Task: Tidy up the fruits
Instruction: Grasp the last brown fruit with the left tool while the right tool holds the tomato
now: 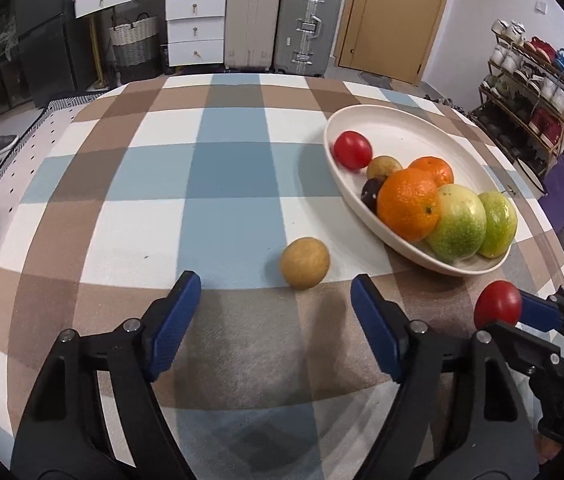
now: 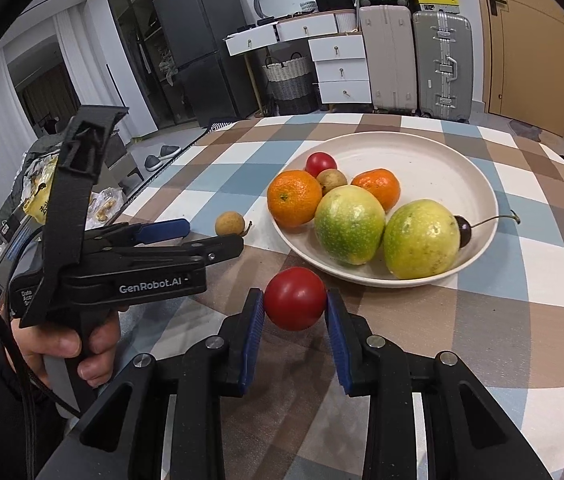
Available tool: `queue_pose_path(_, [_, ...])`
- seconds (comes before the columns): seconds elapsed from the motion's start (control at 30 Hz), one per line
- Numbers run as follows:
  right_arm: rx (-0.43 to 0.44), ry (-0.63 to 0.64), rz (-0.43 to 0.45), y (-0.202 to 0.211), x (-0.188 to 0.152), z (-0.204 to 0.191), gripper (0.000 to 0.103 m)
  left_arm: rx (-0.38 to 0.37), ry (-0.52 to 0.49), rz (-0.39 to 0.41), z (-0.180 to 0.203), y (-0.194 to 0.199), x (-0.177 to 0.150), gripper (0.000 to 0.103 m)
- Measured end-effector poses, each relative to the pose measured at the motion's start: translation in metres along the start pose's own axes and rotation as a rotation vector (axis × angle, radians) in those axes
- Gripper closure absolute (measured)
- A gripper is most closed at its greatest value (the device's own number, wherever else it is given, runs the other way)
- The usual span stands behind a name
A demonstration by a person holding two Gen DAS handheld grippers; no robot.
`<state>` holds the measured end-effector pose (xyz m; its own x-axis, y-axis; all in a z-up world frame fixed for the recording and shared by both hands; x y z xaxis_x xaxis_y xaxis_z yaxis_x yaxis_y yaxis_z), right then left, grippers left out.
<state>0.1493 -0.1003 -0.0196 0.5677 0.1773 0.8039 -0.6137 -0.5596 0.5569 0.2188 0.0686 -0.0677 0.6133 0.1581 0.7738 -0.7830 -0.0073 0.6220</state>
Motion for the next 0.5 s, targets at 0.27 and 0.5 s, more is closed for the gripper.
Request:
queue_pose_path(0.27, [-0.028,-0.017,0.014,0.014,0.001,0.013,0.071,-0.042,-0.022,0.001,0.011,-0.011,0.007,0.061])
queue_pose_path(0.5, [-0.035,-0.028,0.022,0.021,0.001,0.02,0.072,-0.077,-0.03,0.007,0.016,-0.006,0.004,0.08])
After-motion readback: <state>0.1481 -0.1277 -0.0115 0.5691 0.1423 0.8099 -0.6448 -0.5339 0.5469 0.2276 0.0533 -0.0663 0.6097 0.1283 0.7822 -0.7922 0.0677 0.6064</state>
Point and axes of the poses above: each gripper's, at about its wrist camera, not at the fingertips, and y roughly against the way its jaws point, z to its right, x to its top, the point moved 2 cm from there along -y, roughly the way its jaws point, and after that the axes turned 13 degrees about z, right-handed, at the moved point
